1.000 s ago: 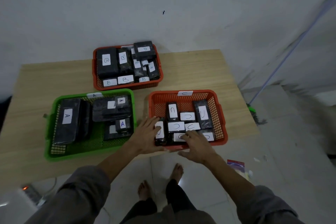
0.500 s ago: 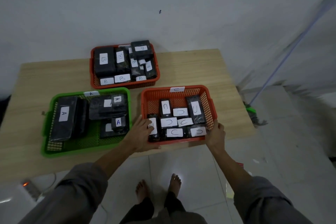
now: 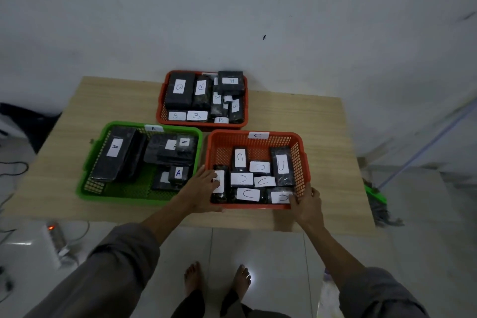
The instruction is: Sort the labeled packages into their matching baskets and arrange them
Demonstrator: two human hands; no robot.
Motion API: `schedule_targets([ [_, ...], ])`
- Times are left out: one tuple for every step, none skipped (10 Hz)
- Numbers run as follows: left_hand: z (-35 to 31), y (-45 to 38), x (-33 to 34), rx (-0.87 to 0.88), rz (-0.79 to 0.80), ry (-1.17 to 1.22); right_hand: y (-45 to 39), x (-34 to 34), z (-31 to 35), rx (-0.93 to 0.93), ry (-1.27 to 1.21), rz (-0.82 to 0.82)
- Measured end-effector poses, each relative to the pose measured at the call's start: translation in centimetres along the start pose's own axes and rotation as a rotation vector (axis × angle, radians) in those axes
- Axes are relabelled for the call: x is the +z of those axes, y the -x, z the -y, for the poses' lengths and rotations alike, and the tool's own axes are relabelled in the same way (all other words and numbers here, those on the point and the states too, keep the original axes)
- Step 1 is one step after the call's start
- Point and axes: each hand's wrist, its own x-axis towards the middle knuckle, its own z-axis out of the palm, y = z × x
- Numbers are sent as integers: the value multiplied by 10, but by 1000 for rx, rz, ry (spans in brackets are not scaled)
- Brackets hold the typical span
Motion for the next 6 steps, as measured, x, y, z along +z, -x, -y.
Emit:
schedule_targets([
  [-4, 3, 0, -48, 23, 42, 0, -6, 0, 13, 70, 8],
  [-8, 8, 1, -51, 47, 38, 2, -7, 1, 18, 95, 24],
  [-9, 14, 2, -58, 49, 1, 6, -5, -1, 10, 127, 25],
  [-11, 14, 2, -78, 43, -37, 6, -5, -4, 6, 127, 18],
  [-16, 18, -2, -97, 65, -14, 12, -7, -5, 15, 170, 25],
  [-18, 20, -6, -131, 22, 74, 14, -10, 1, -30, 199, -49],
])
